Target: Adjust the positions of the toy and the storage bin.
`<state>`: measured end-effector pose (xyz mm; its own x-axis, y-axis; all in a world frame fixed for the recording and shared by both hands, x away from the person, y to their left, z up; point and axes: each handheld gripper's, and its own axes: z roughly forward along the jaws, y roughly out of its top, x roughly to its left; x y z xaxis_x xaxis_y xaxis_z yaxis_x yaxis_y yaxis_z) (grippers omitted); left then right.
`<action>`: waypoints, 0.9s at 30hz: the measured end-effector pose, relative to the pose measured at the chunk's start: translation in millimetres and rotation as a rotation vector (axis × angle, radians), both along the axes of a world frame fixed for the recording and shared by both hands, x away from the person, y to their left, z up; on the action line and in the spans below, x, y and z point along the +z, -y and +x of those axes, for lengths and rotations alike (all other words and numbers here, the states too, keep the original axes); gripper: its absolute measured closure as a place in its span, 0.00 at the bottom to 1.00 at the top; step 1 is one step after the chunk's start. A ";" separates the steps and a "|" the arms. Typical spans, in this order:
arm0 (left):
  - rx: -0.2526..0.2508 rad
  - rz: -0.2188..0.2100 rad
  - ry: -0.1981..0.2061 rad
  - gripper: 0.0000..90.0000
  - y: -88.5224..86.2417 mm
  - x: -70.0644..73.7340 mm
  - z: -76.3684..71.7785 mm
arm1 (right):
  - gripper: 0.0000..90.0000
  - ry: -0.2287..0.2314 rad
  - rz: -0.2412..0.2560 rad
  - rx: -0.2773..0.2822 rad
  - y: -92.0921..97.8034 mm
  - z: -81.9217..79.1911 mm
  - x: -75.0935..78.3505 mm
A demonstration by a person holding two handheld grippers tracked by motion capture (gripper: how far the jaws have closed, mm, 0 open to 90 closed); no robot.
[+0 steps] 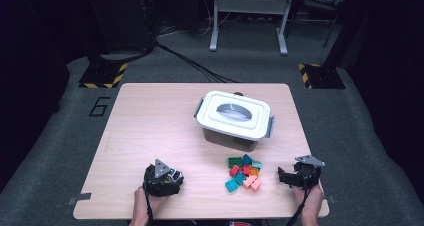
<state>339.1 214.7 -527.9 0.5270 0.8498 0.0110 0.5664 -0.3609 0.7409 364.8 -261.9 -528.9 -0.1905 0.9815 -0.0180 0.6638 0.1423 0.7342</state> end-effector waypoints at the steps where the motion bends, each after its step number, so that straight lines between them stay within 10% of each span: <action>1: 0.004 -0.003 0.007 0.27 0.4 -0.6 0.0 | 0.04 0.000 -0.001 0.000 -0.1 0.0 0.0; 27: 0.020 -0.040 0.047 0.29 -14.0 12.9 0.3 | 0.05 0.002 -0.002 -0.002 0.1 -0.2 0.2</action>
<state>339.5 228.6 -515.0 0.5099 0.8602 0.0015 0.5373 -0.3199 0.7804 364.6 -261.9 -528.7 -0.1885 0.9819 -0.0205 0.6626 0.1425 0.7353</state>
